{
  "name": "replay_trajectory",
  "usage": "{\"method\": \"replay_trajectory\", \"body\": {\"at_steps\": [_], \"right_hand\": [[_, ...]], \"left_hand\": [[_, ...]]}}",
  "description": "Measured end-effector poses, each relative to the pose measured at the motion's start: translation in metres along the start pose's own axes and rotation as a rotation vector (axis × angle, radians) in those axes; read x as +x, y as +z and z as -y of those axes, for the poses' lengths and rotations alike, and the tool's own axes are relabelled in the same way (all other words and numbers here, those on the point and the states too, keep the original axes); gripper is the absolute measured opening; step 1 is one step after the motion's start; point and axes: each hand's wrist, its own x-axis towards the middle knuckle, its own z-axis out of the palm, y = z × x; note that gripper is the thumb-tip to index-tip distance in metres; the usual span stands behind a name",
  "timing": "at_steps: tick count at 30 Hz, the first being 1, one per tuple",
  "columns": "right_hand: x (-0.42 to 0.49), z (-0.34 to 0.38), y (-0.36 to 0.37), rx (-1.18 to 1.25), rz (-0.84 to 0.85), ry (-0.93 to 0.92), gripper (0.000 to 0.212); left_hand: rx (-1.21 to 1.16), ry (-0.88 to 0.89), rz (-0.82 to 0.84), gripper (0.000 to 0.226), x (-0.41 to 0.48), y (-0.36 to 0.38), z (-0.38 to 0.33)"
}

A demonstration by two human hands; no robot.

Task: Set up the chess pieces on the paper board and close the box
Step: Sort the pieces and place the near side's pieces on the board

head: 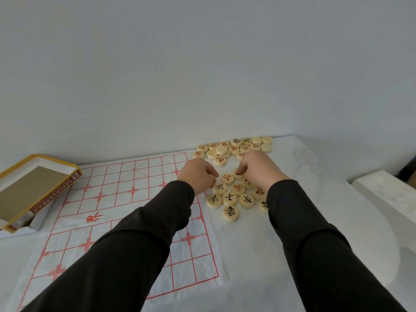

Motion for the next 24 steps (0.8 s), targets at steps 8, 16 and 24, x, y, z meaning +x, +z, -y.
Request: {"method": "replay_trajectory", "body": {"at_steps": [8,16,24], "right_hand": [[-0.004,0.012,0.007,0.281,-0.094,-0.098,0.061],[0.000,0.027,0.021,0.289,0.069,-0.078,0.071],[0.003,0.021,0.009,0.369,-0.009,0.001,0.063]], "left_hand": [[-0.024,-0.040,-0.109,0.028,0.007,-0.003,0.004],[-0.022,0.015,-0.144,0.061,0.011,-0.013,0.009],[0.178,0.005,0.065,0.070,0.012,-0.013,0.009]]}}
